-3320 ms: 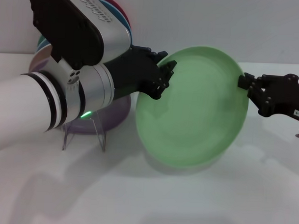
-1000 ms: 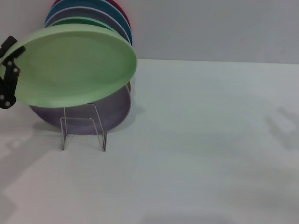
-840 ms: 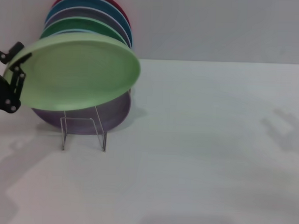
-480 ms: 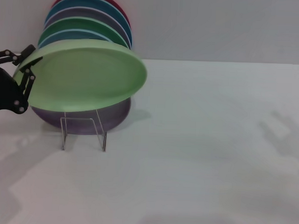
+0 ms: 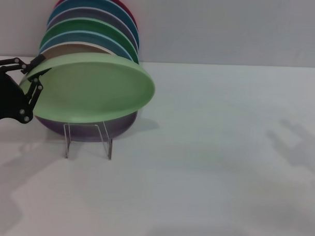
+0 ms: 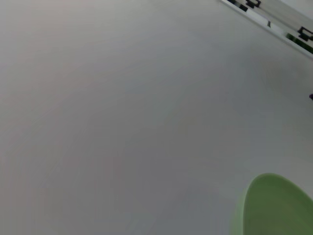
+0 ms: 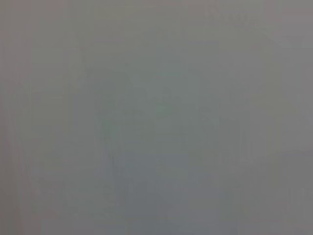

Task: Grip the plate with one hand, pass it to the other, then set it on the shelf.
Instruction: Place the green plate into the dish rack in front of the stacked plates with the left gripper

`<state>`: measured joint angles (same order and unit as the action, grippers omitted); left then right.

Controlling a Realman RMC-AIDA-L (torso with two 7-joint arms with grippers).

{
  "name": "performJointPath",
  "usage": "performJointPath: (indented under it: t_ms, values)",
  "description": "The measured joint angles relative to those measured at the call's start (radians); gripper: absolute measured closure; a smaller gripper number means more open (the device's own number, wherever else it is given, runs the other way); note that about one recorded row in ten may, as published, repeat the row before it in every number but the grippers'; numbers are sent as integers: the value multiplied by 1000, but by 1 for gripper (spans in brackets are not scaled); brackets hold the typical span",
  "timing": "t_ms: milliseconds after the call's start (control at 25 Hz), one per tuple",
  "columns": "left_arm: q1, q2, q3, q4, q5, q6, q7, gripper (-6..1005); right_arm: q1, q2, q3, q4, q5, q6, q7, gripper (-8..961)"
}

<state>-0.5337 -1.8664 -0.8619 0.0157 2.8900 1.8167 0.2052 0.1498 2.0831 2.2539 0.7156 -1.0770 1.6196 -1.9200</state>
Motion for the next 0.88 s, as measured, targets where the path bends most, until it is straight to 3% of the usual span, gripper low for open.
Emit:
performJointPath:
  t_ms: [360,560,880]
  values:
    - [-3,-7,7,-1,0,-77,38,842,1,0,-10,-1,0,0,-2,320]
    - [6,-56,-37,-2,-8,-130,126,837,0,0,-10,-1,0,10,-2,319]
    - [6,-69,-43,-6,-9,-158,146,828,1,0,-10,1,1,18,-2,319]
